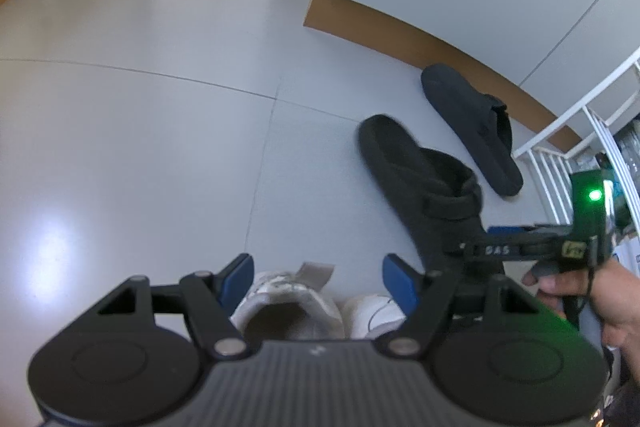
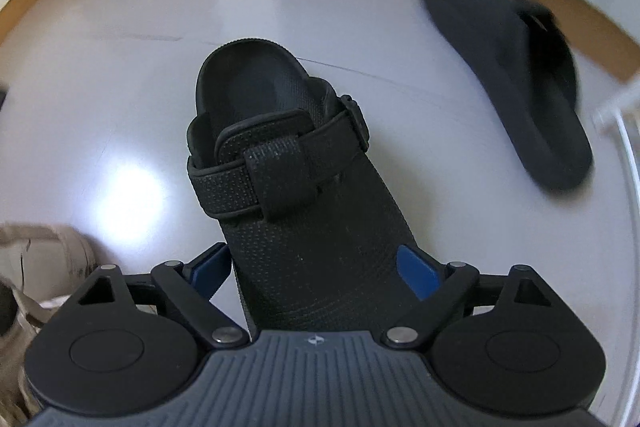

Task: Organize scattered shoes
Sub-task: 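Carry the held black clog with the right tool toward the second black clog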

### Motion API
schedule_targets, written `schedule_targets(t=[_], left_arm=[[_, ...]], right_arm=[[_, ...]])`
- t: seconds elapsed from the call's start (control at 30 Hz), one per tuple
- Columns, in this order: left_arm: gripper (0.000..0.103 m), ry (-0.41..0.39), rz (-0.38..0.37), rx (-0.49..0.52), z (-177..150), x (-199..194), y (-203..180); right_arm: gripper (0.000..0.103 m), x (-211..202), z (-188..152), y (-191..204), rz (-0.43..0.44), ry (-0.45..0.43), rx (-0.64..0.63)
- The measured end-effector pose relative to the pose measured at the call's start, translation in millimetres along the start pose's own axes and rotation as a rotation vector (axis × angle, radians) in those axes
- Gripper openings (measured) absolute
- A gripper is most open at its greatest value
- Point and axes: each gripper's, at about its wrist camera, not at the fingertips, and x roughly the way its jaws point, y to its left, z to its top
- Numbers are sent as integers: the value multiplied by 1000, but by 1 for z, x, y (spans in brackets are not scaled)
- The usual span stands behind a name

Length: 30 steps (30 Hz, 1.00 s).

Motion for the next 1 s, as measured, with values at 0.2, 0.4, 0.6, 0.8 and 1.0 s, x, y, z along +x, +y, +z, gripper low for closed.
schedule_targets(t=[0.2, 0.4, 0.6, 0.8, 1.0], left_arm=[[73, 4, -3, -7, 0, 0, 0], [73, 5, -11, 7, -1, 1, 0], [73, 3, -2, -9, -6, 3, -6], [73, 10, 0, -13, -8, 7, -8], [73, 22, -4, -8, -10, 11, -10]], right_arm=[[86, -13, -14, -27, -49, -21, 165], [90, -17, -19, -33, -10, -67, 175], [99, -7, -18, -42, 62, -97, 69], [100, 0, -11, -42, 72, -68, -34], [99, 4, -4, -43, 69, -69, 16]])
